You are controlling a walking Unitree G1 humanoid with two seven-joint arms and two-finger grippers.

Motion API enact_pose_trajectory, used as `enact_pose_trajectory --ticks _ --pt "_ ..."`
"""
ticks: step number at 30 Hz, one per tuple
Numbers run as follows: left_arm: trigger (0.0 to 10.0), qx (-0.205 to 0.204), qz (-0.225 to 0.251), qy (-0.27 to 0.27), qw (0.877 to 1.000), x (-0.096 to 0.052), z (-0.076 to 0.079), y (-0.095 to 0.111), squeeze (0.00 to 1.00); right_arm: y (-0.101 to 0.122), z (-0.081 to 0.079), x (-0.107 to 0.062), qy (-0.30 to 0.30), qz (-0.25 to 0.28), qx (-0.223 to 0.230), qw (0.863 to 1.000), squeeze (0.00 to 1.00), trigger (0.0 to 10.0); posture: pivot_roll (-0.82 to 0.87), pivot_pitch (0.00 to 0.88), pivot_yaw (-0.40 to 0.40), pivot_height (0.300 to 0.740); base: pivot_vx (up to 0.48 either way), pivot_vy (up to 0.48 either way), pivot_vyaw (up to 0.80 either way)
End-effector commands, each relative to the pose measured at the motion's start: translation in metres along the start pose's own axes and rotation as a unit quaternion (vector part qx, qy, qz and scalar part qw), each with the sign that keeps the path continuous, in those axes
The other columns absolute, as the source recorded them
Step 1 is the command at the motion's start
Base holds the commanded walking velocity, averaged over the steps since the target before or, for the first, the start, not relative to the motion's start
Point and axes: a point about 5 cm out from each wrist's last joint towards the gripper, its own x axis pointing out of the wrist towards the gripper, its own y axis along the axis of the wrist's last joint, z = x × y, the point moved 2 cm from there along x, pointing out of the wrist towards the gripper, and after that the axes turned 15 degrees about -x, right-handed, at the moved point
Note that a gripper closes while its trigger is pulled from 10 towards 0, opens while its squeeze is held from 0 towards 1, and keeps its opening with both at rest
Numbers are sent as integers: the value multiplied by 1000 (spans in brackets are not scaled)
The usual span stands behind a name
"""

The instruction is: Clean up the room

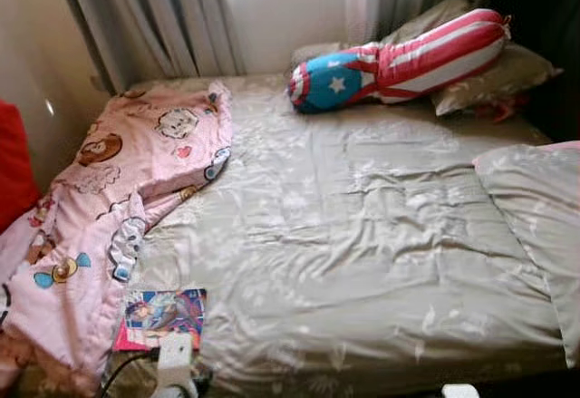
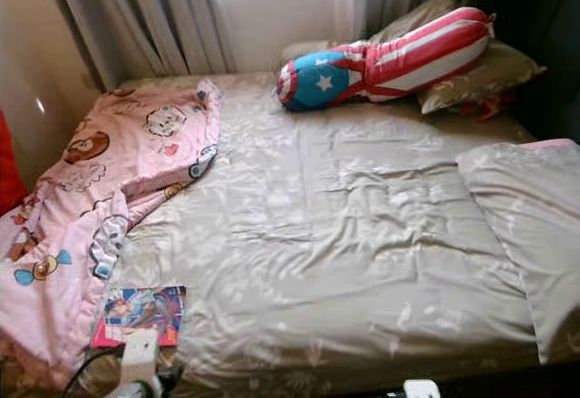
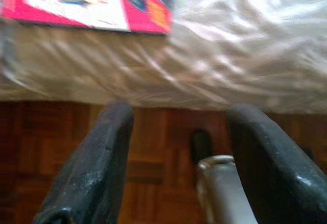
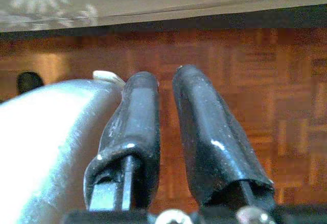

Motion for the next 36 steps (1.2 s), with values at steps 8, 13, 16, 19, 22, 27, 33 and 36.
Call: enact_pose_trajectory --ticks 8,13,16,19,22,27,33,36 --pt "10000 5 -6 -2 1000 0 3 -2 0 -3 3 -1 -2 -3 -8 1000 0 10000 -183 0 60 740 0 368 0" --pt "10000 5 -6 -2 1000 0 3 -2 0 -4 3 -1 -1 -4 -9 1000 0 10000 -182 0 60 740 0 371 0" --pt "10000 5 -6 -2 1000 0 3 -2 0 -4 3 -1 -1 -4 -10 1000 0 10000 -182 0 60 740 0 370 0" --pt "10000 5 -6 -2 1000 0 3 -2 0 -4 3 -1 0 -4 -11 1000 0 10000 -182 0 61 740 0 370 0" --pt "10000 5 -7 -1 1000 0 2 -2 0 -4 2 -1 1 -4 -12 1000 0 10000 -182 0 62 740 0 369 0" --pt "10000 6 -7 -2 1000 0 2 -2 0 -4 2 -1 2 -4 -17 1000 0 10000 -183 0 64 740 0 370 0" --pt "10000 7 -7 -1 1000 0 2 -2 0 -3 2 -1 3 -1 -27 1000 0 10000 -181 0 64 740 0 370 292" --pt "10000 6 -7 -1 1000 0 2 -2 0 -3 2 -1 2 -1 -26 1000 0 10000 -181 0 64 740 0 369 800"
